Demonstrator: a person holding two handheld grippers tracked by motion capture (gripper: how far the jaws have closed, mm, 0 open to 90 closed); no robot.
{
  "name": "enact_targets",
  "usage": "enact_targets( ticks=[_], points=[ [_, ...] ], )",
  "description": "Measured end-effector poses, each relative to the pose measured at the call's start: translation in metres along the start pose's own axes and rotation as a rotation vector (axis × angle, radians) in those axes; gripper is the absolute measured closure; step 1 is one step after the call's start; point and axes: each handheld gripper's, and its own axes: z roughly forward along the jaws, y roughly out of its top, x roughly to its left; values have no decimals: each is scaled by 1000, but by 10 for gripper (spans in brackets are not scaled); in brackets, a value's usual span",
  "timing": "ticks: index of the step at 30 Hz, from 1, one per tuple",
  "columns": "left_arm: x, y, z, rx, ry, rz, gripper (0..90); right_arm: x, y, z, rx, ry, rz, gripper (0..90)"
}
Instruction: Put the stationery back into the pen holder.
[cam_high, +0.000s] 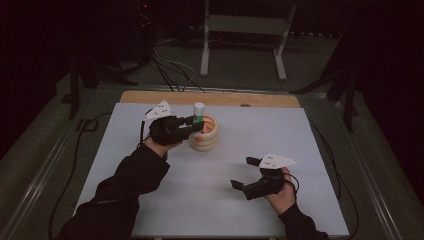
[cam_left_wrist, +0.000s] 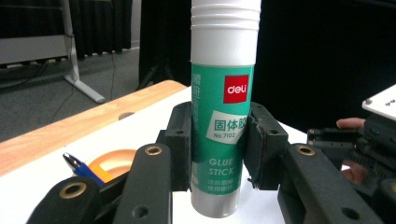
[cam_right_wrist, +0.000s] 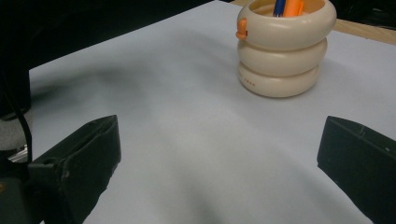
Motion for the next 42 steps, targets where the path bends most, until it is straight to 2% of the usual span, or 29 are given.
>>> enact_targets(
  ticks=[9, 23, 25, 28, 36, 42],
  points=[
    [1, 11, 10, -13, 8, 11, 666, 1, 0, 0, -1, 4, -2, 0],
    [13, 20, 30, -41, 31, -15, 666, 0, 1, -1, -21, 19, 15, 0],
    [15, 20, 35, -43, 34, -22, 666, -1, 1, -1, -19, 16, 12, 0],
    [19, 19, 43, -27, 54, -11, 666, 0, 1, -2, -21, 17, 9, 0],
    [33, 10, 58, -30, 84, -69, 666, -2, 0, -2, -23, 18, 13, 0],
    [40, 0, 63, -24, 101, -84, 666, -2, 0, -2, -22, 19, 12, 0]
  ],
)
